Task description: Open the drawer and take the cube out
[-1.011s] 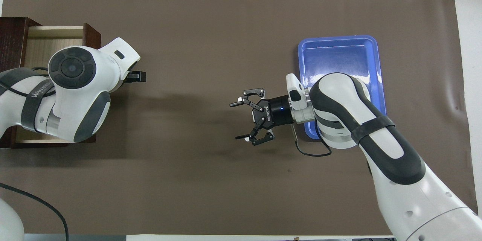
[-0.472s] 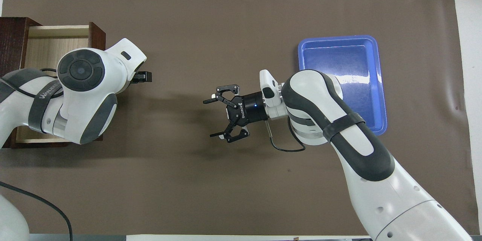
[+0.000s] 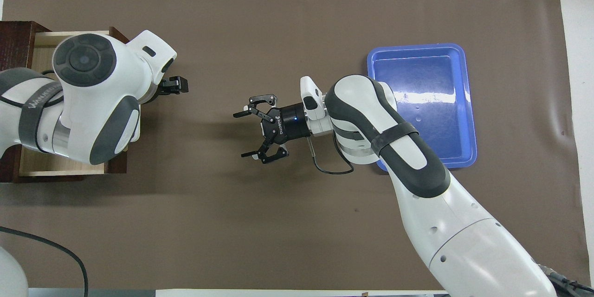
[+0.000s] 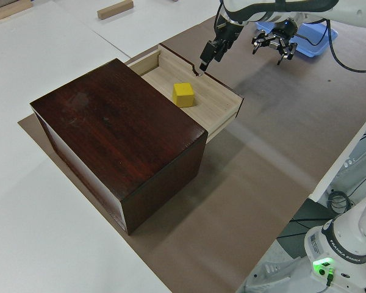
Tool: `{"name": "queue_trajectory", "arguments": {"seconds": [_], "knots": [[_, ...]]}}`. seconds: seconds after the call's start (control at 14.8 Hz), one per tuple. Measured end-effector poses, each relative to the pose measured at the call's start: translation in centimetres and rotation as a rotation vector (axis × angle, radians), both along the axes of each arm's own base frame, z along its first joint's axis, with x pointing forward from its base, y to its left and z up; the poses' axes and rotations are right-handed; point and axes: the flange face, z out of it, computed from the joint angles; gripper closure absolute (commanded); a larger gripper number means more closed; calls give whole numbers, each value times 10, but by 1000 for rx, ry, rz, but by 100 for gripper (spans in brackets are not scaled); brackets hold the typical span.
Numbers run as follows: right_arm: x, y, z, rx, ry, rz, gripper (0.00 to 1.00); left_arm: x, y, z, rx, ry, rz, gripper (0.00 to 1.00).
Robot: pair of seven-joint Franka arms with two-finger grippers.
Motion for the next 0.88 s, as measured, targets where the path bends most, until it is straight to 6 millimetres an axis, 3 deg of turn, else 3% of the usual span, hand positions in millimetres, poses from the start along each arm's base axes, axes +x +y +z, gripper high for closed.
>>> {"name": "queue_trajectory", "arguments": {"seconds": [0.13, 0.27, 0.34, 0.54, 0.67, 0.88], "knots": [[0, 3, 1, 1, -3, 3, 0, 10, 0, 29, -17, 1, 55, 0], [1, 2, 2, 0, -5, 0, 0, 14, 15, 50, -34, 3, 131, 0], [2, 1, 3, -1, -7, -3, 0, 16, 33, 62, -54, 0, 181, 0], [4, 0, 4, -4, -10, -10, 0, 10, 120, 104, -100, -1, 342, 0], [6, -2, 4, -4, -11, -14, 0, 3, 157, 109, -111, -6, 448, 0], [7, -3, 5, -4, -13, -16, 0, -2, 183, 77, -133, -36, 647, 0]]}}
